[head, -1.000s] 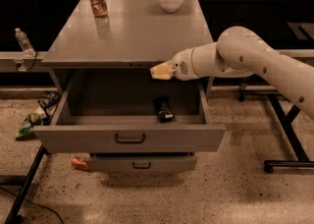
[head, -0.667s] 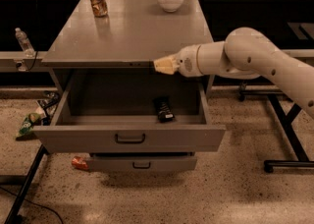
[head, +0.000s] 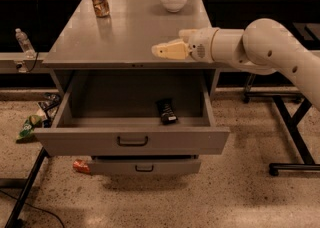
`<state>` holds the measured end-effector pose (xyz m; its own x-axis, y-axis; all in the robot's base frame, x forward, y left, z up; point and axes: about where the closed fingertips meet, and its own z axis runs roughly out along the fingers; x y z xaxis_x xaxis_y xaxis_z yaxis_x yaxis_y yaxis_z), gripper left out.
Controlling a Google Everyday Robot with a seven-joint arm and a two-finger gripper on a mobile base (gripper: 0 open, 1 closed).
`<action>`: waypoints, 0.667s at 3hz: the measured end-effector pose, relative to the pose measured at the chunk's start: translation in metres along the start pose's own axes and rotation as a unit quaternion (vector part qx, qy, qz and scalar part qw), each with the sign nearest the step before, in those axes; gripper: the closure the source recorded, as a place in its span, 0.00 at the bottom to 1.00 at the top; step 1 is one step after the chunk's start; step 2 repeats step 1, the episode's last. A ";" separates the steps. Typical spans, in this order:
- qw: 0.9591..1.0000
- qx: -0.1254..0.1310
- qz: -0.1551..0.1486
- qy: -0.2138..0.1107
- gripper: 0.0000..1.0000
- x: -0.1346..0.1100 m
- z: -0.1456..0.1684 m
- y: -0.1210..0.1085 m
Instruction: Place rxbar chocolate into top drawer
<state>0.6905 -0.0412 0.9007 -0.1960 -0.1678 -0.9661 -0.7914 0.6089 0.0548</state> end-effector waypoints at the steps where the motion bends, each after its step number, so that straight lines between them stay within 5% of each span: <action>1: 1.000 0.002 -0.007 -0.005 0.00 -0.005 -0.001 -0.002; 2: 1.000 0.002 -0.007 -0.005 0.00 -0.005 -0.001 -0.002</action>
Offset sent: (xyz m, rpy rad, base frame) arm 0.0000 0.0000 0.0000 0.0000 0.0000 0.0000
